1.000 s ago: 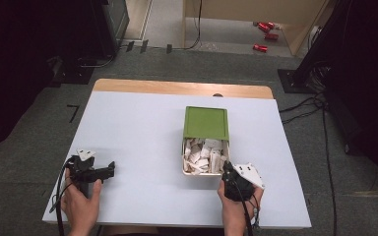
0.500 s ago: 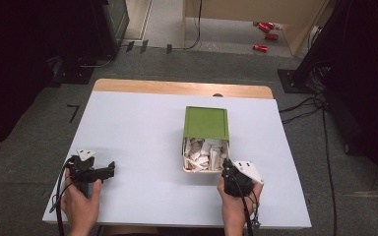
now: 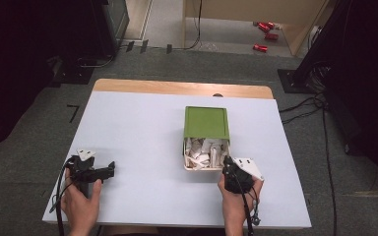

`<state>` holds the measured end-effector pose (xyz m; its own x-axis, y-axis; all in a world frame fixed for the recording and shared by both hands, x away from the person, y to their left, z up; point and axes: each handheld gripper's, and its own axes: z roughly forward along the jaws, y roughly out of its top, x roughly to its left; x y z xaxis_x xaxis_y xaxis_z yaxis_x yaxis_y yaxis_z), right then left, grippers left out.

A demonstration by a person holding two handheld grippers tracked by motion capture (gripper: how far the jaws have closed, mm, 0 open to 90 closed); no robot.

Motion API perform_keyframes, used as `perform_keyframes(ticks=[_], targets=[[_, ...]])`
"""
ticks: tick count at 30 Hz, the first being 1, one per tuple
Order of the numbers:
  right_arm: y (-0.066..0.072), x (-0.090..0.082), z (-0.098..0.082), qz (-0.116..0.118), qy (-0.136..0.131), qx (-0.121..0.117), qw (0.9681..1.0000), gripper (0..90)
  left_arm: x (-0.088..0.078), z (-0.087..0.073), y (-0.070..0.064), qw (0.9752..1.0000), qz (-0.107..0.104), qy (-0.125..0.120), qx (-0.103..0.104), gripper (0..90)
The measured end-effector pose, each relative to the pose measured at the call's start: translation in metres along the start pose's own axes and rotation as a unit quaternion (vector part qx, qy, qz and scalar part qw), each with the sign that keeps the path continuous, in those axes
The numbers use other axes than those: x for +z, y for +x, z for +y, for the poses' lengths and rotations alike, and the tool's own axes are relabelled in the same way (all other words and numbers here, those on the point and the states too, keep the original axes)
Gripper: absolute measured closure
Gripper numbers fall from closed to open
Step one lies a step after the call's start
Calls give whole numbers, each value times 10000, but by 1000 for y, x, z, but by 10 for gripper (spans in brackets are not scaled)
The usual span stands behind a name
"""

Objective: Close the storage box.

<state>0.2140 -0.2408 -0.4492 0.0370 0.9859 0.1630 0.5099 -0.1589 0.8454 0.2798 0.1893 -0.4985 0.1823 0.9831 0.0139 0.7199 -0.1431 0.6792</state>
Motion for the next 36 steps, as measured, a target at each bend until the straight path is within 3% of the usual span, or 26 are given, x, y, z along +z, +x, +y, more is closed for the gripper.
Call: perform_keyframes(ticks=[9, 12, 17, 22, 27, 36], targets=[[1, 6, 3, -8, -18, -74, 10000, 893, 0, 0, 0, 10000, 0, 0, 1, 0], [-3, 7, 4, 132, 43, -36, 9999, 877, 0, 0, 0, 10000, 0, 1, 1, 0], [-7, 1, 1, 296, -11, 108, 9995, 738, 0, 0, 0, 10000, 0, 1, 1, 0], [-5, -8, -10, 472, -12, 27, 9989, 661, 0, 0, 0, 10000, 0, 1, 0, 0], [0, -13, -21, 451, 46, 48, 9990, 629, 0, 0, 0, 10000, 0, 0, 1, 0], [22, -14, -33, 583, 143, -43, 9982, 630, 0, 0, 0, 10000, 0, -1, 0, 0]])
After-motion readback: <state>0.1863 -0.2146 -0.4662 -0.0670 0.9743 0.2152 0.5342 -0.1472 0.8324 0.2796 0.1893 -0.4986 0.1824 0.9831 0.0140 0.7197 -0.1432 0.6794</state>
